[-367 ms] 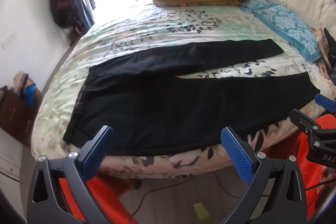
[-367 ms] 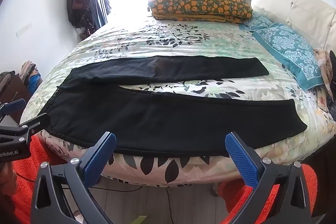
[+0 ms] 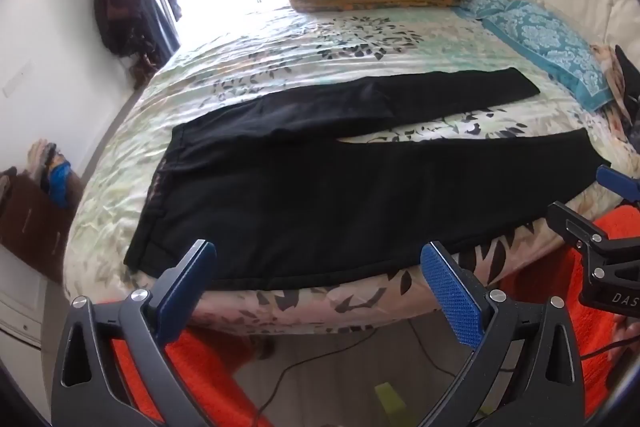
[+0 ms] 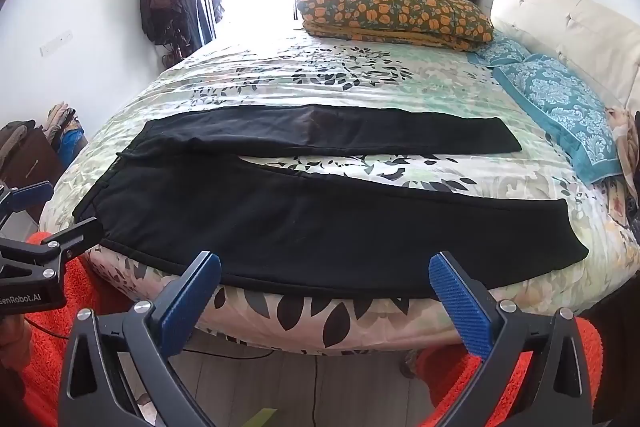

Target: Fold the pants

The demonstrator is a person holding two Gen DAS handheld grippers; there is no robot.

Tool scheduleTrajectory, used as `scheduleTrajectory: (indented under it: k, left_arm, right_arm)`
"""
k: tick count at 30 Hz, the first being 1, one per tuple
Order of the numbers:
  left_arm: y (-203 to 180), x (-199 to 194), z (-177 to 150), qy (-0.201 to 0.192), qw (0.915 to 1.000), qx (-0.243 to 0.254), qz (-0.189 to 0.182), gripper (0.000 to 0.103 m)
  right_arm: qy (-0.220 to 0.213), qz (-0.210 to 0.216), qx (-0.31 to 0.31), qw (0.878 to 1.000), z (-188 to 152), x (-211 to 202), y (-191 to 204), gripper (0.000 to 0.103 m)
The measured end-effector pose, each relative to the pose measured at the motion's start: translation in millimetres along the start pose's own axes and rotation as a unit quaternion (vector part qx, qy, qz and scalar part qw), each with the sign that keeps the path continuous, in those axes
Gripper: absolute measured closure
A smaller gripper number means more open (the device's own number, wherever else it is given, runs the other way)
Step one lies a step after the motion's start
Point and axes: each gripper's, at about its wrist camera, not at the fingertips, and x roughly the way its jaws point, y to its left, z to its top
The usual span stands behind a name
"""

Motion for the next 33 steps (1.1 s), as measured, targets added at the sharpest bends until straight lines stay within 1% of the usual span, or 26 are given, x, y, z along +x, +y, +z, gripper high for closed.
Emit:
scheduleTrajectory:
  k: [3,13,19,21,24,29,33]
  left_arm:
    - [3,0,-1,0.003,0.9999,-0.006,-0.01,0.001]
    - [-2,-6,-3,-0.001,0.9998,-0.007,-0.02,0.001]
    - [4,7,1,0.013,0.9998,-0.012,-0.012,0.001]
    - [13,17,8,0.013,0.9997,-0.019,-0.009,0.001]
    - [26,39,28,0.015,0.9993,-0.035,-0.002,0.001]
    - [53,90,68,0.02,0.9971,-0.074,0.002,0.001]
    - [61,136,97,0.022,0.9961,-0.085,0.008,0.001]
  right_arm:
    - [-0.003,-0.001,-0.005,1.0,-1,-2,0,0.0]
    - [-0.008,-0.001,0.003,1.0,-2,-6,-11,0.0]
    - [-0.008,0.001,0.004,1.0,-3,-6,-11,0.0]
    - [-0.004,0.004,0.004,1.0,-4,-3,-11,0.0]
    - [0.004,0.009,0.001,1.0,-7,4,-9,0.0]
    - [0.011,0.013,0.006,1.0,-12,13,-14,0.0]
    - [0.034,0.009,0.026,0.999,-15,30,-24,0.0]
